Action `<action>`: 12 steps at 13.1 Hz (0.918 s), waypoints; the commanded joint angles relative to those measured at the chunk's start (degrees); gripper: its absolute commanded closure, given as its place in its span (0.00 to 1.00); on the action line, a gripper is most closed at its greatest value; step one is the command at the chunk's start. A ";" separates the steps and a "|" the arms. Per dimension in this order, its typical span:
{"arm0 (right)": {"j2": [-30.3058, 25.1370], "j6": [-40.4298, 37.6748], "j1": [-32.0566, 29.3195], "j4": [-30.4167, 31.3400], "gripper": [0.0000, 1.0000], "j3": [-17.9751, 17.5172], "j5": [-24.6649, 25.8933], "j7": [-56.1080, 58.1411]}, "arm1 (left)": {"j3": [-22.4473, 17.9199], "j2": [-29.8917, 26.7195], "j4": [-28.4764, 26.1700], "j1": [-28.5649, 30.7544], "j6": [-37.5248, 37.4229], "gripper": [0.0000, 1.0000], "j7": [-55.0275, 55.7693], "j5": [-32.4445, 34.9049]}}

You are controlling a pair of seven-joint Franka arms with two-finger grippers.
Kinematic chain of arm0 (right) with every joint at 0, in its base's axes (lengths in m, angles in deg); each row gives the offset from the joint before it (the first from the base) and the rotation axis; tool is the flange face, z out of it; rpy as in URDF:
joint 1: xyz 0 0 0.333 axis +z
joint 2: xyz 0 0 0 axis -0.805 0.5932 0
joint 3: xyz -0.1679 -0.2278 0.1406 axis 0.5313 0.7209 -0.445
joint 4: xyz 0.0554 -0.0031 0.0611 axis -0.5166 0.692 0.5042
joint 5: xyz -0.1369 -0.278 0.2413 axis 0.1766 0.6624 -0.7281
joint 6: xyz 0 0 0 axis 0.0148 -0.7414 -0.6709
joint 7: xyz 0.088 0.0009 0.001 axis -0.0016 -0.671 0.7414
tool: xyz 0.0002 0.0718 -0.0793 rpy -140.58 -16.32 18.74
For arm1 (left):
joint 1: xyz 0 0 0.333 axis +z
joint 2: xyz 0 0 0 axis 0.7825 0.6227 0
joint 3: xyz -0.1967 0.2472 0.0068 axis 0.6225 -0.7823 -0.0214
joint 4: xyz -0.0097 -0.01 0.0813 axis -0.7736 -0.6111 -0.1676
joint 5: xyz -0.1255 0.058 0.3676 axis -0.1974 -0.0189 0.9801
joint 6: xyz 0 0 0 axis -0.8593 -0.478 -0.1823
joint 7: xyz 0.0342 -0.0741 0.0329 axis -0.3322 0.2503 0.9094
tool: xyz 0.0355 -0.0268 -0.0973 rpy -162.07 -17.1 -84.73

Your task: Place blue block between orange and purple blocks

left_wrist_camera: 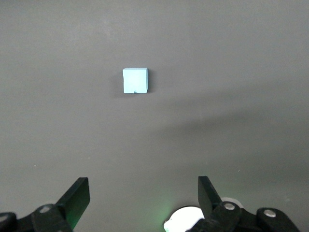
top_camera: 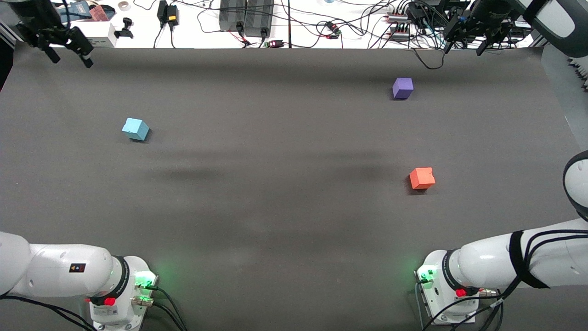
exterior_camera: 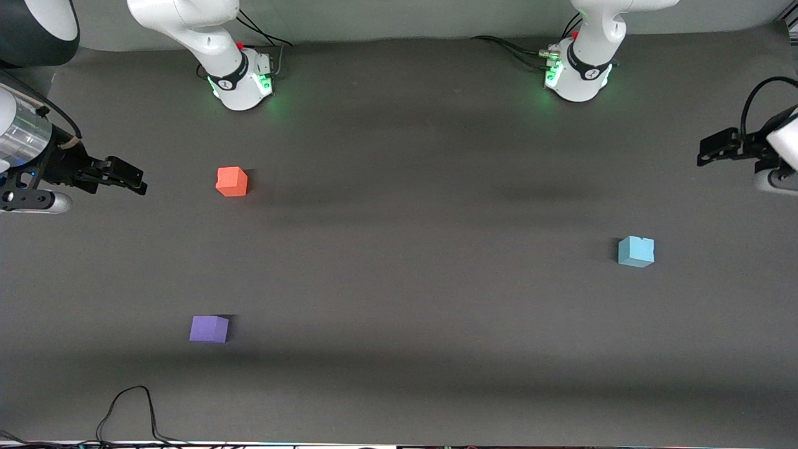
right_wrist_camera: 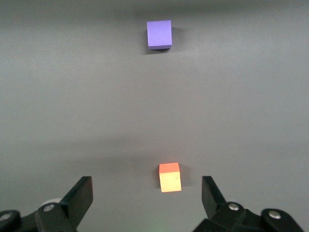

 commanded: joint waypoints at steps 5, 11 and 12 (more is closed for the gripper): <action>3.75 2.22 3.99 -2.38 0.00 0.10 -1.08 1.02 | -0.76 -3.59 -12.05 -0.11 11.52 0.00 -3.91 2.71; 6.05 2.22 7.95 -3.53 0.00 0.10 0.94 1.63 | -0.84 0.53 -28.84 -0.11 35.51 0.00 -4.00 2.71; 6.05 1.78 8.04 -3.45 0.00 0.10 0.50 1.02 | -0.84 2.28 -30.08 -0.11 39.29 0.00 -4.08 2.71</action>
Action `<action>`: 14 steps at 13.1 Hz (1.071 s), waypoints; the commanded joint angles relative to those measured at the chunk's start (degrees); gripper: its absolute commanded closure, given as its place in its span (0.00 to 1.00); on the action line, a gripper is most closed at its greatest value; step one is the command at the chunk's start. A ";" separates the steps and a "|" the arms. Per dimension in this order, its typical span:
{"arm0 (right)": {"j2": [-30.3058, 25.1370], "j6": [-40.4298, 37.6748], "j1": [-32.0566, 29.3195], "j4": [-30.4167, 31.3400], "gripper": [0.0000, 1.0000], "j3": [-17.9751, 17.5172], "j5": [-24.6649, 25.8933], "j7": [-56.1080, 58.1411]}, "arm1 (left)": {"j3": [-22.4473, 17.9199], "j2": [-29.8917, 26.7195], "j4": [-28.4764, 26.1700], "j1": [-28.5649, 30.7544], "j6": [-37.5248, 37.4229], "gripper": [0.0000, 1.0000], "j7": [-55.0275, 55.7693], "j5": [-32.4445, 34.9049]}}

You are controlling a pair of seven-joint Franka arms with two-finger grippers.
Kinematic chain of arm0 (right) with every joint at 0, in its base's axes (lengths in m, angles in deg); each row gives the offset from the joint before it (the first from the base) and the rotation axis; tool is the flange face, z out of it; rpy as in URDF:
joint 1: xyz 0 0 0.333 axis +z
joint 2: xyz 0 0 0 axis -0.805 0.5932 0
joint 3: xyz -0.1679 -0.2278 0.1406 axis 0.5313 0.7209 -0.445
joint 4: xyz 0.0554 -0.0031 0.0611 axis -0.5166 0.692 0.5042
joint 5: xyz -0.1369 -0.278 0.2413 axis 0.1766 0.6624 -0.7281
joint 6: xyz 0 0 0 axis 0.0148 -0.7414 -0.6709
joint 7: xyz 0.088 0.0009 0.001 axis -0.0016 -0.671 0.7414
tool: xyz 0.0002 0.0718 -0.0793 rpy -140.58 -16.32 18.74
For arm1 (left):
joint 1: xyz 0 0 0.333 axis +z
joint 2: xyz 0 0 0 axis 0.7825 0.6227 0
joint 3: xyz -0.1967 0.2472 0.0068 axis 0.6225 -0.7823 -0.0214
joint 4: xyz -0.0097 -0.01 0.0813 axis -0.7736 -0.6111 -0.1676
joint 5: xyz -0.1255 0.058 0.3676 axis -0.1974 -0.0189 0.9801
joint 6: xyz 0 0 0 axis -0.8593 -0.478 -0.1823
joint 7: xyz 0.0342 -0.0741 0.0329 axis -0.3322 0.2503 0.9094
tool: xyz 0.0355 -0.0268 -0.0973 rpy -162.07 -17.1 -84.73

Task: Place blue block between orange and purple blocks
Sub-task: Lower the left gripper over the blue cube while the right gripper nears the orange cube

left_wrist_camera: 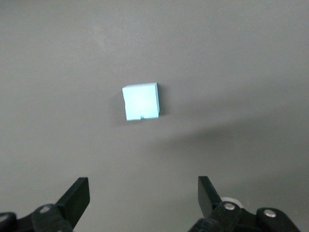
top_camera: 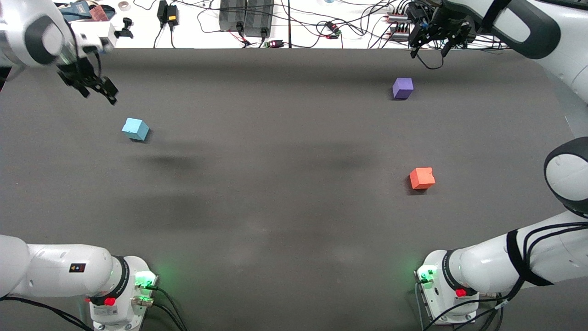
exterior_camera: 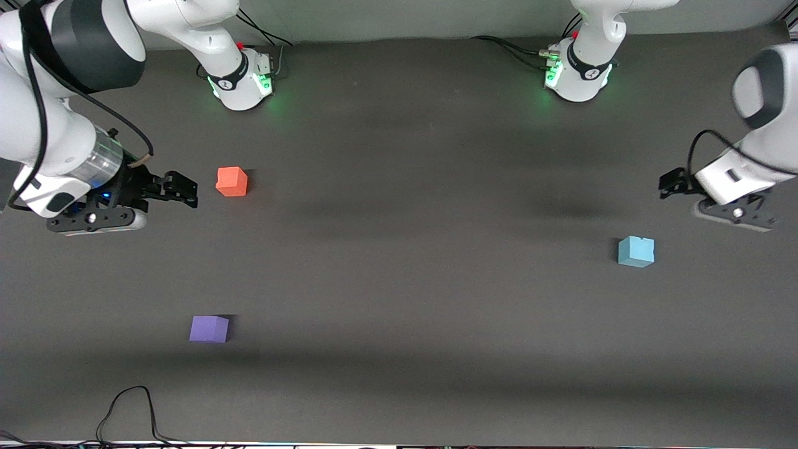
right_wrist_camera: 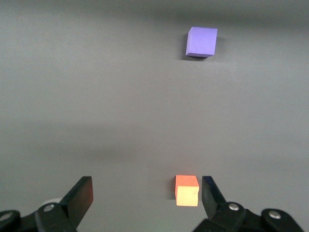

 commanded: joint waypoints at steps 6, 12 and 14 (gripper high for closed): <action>1.35 1.89 5.95 -1.85 0.00 0.27 -1.42 -6.70 | -0.17 11.74 -6.12 0.19 22.58 0.00 -1.22 0.75; 3.81 3.65 10.36 -3.95 0.00 0.27 -1.42 -7.69 | -0.17 18.42 -6.13 0.19 31.30 0.00 -2.62 0.66; 4.16 3.65 10.36 -4.05 0.00 0.27 -1.51 -7.69 | -0.17 19.83 -6.12 0.63 33.75 0.00 -4.02 0.66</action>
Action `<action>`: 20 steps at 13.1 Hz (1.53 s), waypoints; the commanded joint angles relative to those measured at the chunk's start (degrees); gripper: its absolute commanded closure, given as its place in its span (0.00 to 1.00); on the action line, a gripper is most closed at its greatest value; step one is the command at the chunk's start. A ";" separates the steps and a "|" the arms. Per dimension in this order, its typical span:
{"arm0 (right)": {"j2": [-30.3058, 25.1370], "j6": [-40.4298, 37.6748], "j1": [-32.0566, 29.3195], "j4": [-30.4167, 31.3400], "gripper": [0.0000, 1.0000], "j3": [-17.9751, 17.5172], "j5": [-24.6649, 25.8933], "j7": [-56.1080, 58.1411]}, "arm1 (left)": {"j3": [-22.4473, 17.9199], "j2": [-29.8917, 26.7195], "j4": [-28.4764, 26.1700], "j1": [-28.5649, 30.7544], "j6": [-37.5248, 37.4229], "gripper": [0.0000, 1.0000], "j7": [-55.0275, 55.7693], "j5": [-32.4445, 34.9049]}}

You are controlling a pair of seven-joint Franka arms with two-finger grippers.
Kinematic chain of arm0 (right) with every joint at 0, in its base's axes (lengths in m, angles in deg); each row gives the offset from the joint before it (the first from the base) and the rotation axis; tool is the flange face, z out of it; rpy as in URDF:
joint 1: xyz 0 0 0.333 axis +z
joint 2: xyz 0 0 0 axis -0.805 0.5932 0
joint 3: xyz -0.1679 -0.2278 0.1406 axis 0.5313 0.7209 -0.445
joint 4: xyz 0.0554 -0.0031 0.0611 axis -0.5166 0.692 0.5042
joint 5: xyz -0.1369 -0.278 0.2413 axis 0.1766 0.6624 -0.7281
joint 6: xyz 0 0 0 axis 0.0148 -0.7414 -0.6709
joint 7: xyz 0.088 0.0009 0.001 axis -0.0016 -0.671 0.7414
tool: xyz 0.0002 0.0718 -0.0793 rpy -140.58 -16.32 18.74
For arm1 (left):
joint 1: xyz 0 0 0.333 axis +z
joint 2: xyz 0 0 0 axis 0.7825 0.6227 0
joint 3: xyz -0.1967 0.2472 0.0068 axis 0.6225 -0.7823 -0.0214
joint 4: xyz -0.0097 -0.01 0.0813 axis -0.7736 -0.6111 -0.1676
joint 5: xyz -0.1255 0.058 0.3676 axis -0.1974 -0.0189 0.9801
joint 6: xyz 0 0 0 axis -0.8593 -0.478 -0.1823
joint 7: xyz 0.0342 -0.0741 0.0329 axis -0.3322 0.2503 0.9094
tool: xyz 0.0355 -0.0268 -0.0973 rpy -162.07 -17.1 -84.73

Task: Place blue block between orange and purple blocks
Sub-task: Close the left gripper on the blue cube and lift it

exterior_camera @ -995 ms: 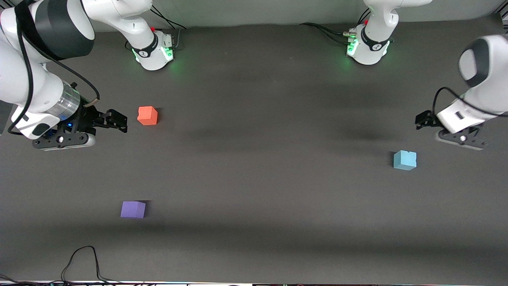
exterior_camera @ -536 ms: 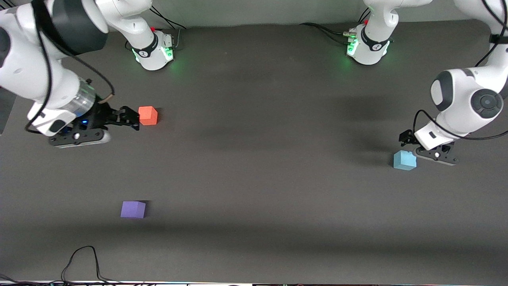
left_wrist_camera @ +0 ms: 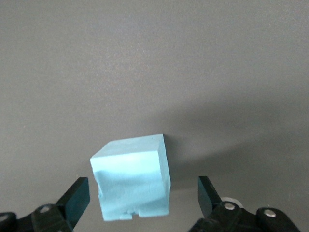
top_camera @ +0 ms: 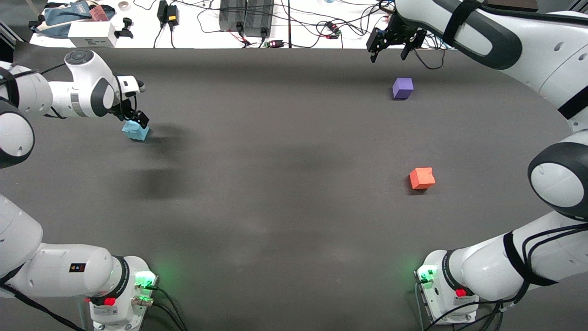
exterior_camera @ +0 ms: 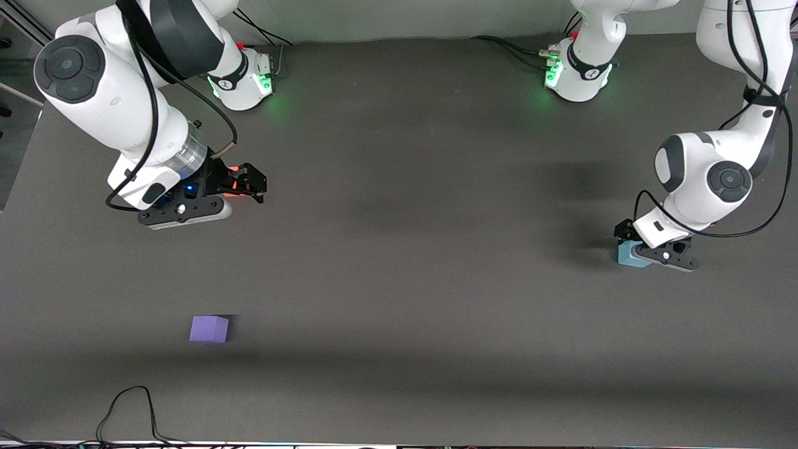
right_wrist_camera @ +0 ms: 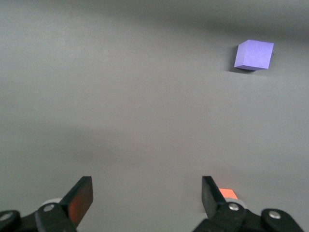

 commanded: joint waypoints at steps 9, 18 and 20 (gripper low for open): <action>1.37 0.59 0.19 -1.58 0.00 0.44 -3.46 -1.21 | -0.07 3.40 -0.22 1.77 5.58 0.01 -1.86 -0.23; 2.16 -1.34 0.19 -1.31 0.00 0.53 -2.67 -1.12 | 0.02 -3.34 9.59 1.60 -16.92 0.59 2.44 -0.41; 2.16 -2.32 0.28 -1.40 0.00 0.61 -2.67 -1.04 | 1.06 -6.25 15.23 -0.23 -29.87 0.59 9.18 -0.41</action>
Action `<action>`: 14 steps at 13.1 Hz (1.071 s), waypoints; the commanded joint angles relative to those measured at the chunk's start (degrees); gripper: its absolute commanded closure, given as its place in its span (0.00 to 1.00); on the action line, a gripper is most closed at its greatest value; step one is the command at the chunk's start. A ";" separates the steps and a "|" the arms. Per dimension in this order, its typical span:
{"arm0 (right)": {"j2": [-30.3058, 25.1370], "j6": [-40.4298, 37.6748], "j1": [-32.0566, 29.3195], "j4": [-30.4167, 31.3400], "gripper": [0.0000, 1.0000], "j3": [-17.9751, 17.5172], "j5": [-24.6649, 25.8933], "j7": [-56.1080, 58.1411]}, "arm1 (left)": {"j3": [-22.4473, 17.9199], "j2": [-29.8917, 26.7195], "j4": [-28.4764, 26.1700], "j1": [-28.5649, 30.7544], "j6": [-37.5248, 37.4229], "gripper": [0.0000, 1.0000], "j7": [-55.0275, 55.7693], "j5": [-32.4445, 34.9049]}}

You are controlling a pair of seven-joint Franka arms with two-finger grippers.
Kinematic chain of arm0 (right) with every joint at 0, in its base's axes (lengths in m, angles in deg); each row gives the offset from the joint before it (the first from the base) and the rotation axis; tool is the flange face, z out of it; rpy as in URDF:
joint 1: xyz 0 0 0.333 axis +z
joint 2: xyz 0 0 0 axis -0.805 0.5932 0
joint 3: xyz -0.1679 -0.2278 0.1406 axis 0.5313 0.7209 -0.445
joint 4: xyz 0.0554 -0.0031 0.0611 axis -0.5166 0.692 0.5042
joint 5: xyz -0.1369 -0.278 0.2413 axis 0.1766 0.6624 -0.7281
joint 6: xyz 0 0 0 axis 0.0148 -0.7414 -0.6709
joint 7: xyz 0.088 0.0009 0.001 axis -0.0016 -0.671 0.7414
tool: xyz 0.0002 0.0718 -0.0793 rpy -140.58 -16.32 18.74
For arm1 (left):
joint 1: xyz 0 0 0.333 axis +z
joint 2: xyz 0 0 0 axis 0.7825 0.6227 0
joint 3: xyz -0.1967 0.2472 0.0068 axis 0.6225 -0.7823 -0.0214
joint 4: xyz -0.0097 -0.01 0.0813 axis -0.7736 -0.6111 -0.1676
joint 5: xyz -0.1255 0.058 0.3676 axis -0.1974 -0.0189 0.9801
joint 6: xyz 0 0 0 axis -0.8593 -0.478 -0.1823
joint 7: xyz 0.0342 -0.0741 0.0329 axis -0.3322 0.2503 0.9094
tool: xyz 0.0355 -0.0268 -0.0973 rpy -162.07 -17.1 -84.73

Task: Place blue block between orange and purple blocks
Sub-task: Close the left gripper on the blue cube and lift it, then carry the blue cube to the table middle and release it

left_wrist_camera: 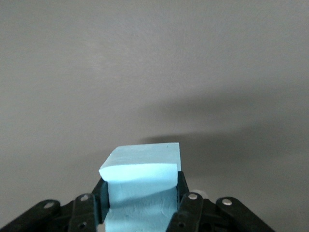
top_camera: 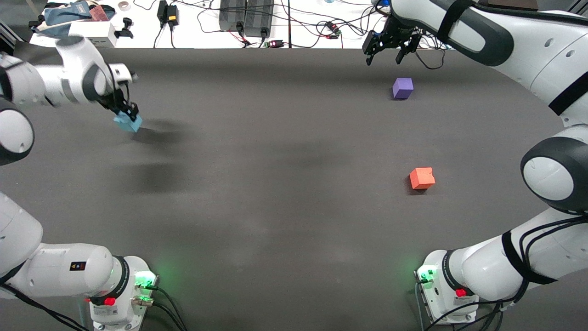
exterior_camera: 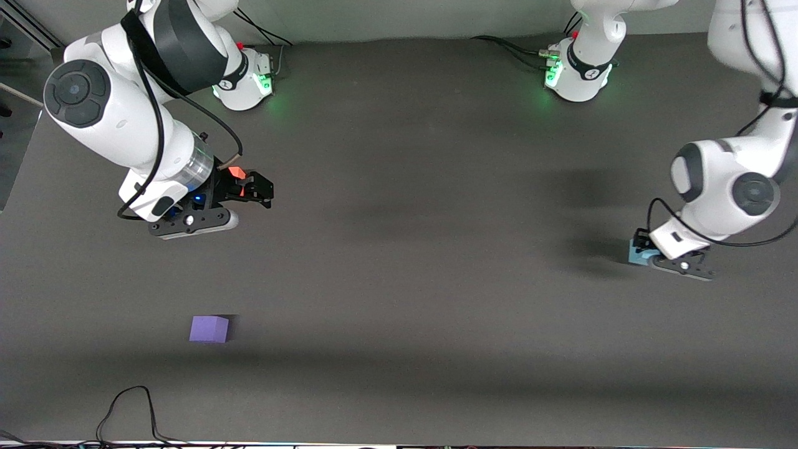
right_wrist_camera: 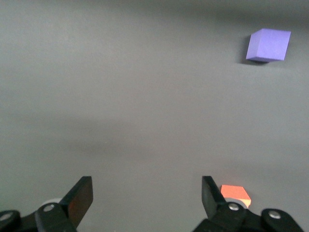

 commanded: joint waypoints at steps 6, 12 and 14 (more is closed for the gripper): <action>0.91 0.66 0.94 -1.44 0.00 0.09 -0.71 -1.07 | 11.17 -4.12 12.82 -18.22 -20.40 0.59 41.89 -4.04; 2.05 3.20 2.87 -1.44 0.00 0.09 -0.89 -1.16 | 11.53 14.75 26.17 -39.50 -10.74 0.59 73.02 3.23; 3.02 5.22 4.02 -1.62 0.00 0.00 -0.89 -2.72 | 11.45 21.88 30.40 -43.90 -10.29 0.59 78.85 7.10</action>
